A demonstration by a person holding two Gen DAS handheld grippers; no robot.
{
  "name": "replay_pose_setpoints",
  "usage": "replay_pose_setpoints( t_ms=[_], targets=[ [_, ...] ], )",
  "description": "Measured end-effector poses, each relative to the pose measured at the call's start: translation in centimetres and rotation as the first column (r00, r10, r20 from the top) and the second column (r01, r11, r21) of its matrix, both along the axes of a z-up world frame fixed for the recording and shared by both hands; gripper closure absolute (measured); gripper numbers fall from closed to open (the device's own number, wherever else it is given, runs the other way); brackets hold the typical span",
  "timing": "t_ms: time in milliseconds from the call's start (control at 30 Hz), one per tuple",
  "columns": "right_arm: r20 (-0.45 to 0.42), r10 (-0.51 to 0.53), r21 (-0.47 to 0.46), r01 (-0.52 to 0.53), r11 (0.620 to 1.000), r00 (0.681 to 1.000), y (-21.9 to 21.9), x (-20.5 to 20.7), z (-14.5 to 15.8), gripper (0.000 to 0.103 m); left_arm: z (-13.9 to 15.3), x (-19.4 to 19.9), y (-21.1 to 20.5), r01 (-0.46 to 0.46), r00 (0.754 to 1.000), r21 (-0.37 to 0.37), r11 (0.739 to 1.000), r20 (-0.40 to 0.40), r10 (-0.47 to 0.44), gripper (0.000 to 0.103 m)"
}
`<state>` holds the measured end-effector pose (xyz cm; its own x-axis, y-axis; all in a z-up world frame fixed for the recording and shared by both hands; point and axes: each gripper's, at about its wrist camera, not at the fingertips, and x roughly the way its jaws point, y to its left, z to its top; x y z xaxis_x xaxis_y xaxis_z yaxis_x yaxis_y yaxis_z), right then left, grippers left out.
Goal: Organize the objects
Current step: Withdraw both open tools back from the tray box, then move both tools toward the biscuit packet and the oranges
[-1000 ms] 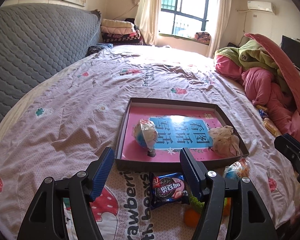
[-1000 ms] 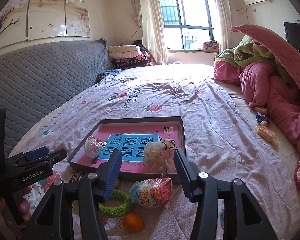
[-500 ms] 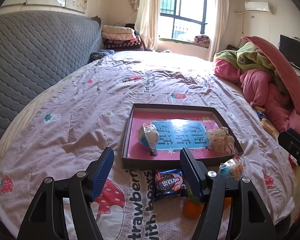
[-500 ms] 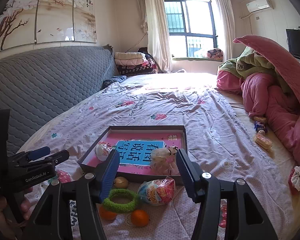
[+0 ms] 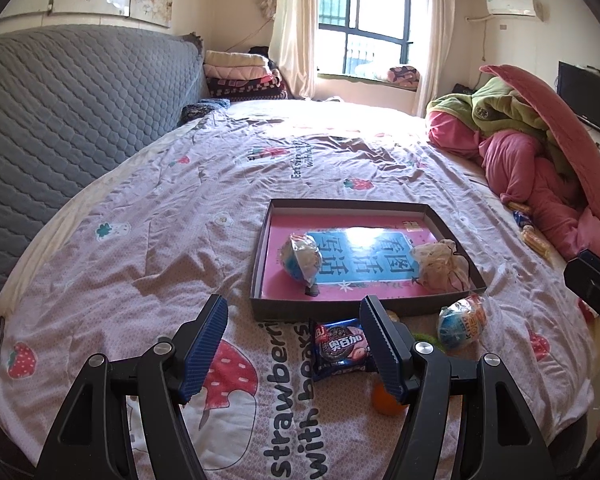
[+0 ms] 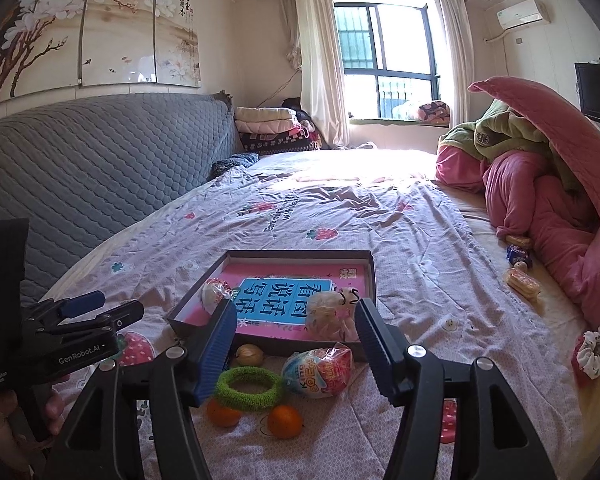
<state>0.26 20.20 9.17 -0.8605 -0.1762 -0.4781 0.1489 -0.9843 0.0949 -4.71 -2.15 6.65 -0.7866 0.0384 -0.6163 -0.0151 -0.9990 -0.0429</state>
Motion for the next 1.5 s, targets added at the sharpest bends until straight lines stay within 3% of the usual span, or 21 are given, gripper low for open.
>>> replay_pose_setpoints(
  t_ms=[867,1500],
  targets=[
    [0.056,0.052,0.037,-0.054,0.998,0.997,-1.2,1.9,-2.6,0.041,-4.1,2.6,1.7,0.044,0.996,-0.091,0.995,0.076,-0.038,0.033],
    [0.151,0.08,0.053,-0.089,0.995,0.985,-1.8,1.8,-6.4,0.041,-5.9,2.6,1.8,0.069,0.99,-0.075,0.995,0.126,-0.059,0.033]
  ],
)
